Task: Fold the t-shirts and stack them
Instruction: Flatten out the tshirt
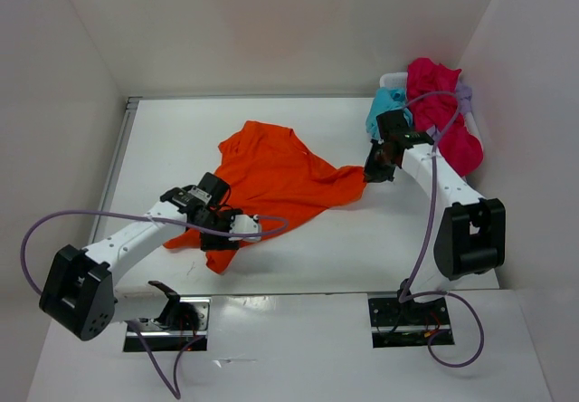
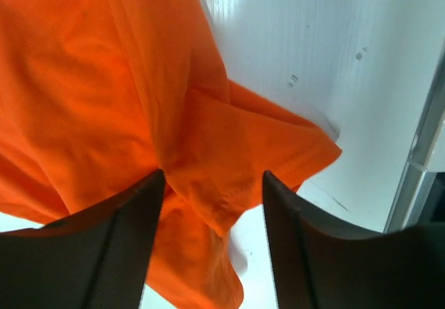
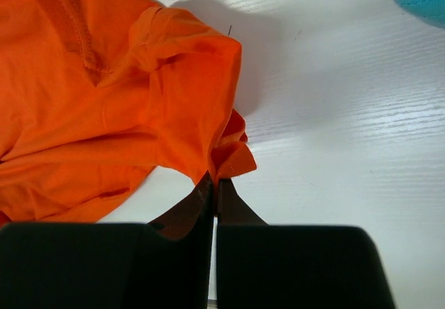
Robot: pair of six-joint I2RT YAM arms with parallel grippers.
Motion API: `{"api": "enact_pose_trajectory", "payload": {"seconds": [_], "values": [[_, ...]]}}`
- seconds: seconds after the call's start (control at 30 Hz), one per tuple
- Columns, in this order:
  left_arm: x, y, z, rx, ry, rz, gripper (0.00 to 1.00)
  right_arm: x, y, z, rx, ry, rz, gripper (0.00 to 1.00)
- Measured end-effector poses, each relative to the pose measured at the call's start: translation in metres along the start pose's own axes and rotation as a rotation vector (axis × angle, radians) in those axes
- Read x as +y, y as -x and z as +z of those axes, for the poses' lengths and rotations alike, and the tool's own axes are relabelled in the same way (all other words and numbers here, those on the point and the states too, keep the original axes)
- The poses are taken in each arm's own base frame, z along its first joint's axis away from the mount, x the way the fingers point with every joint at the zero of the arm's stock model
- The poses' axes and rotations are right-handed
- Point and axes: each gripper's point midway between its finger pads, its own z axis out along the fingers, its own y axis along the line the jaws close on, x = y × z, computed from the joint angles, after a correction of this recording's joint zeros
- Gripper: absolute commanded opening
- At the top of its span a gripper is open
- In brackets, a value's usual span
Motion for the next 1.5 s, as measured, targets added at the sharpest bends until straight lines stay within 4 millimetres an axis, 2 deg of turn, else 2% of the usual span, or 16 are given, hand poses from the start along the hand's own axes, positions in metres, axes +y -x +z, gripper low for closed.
{"api": "enact_pose_trajectory", "payload": {"seconds": [0.07, 0.23, 0.47, 0.57, 0.6, 0.63, 0.8, 0.9, 1.07, 1.17, 1.27, 1.33, 1.4, 1.43, 1.47, 1.5], "values": [[0.002, 0.0, 0.004, 0.006, -0.005, 0.0, 0.6, 0.001, 0.0, -0.001, -0.001, 0.004, 0.0, 0.0], [0.009, -0.005, 0.008, 0.024, 0.019, 0.004, 0.6, -0.001, -0.003, -0.005, -0.006, 0.006, -0.004, 0.0], [0.011, -0.017, 0.014, 0.061, 0.027, -0.017, 0.54, -0.005, -0.01, -0.004, 0.004, 0.0, -0.008, 0.0], [0.012, -0.024, 0.013, 0.075, 0.026, -0.03, 0.47, -0.007, -0.012, -0.003, 0.008, -0.001, -0.009, 0.0], [0.012, -0.027, 0.014, 0.082, 0.021, -0.029, 0.43, -0.007, -0.012, -0.003, 0.009, -0.001, -0.011, 0.0], [0.011, -0.029, 0.014, 0.09, 0.016, -0.031, 0.33, -0.007, -0.013, -0.002, 0.01, 0.0, -0.012, 0.0], [0.008, -0.04, 0.014, 0.112, -0.003, -0.043, 0.19, -0.005, -0.014, -0.003, 0.015, 0.01, -0.013, 0.0], [0.004, -0.041, 0.014, 0.108, -0.021, -0.054, 0.02, -0.005, -0.014, -0.003, 0.015, 0.012, -0.015, 0.0], [-0.004, -0.036, 0.011, 0.089, -0.061, -0.067, 0.0, -0.004, -0.013, -0.005, 0.009, 0.018, -0.015, 0.0], [0.003, -0.026, 0.002, 0.063, -0.05, -0.096, 0.0, -0.004, -0.012, -0.006, 0.006, 0.02, -0.02, 0.0], [0.033, -0.013, -0.019, 0.024, 0.037, -0.159, 0.0, 0.002, -0.002, -0.012, -0.006, 0.027, -0.029, 0.0], [0.068, -0.007, -0.041, -0.008, 0.146, -0.216, 0.0, 0.016, 0.023, -0.022, -0.042, 0.048, -0.037, 0.0], [0.115, -0.003, -0.074, -0.03, 0.302, -0.264, 0.0, 0.041, 0.065, -0.04, -0.116, 0.088, -0.043, 0.0], [0.151, 0.0, -0.101, -0.054, 0.431, -0.288, 0.0, 0.06, 0.099, -0.057, -0.184, 0.124, -0.046, 0.0], [0.177, 0.001, -0.126, -0.072, 0.531, -0.304, 0.0, 0.079, 0.131, -0.076, -0.261, 0.164, -0.049, 0.0], [0.207, 0.001, -0.16, -0.093, 0.65, -0.328, 0.0, 0.1, 0.17, -0.104, -0.377, 0.218, -0.053, 0.0]]}}
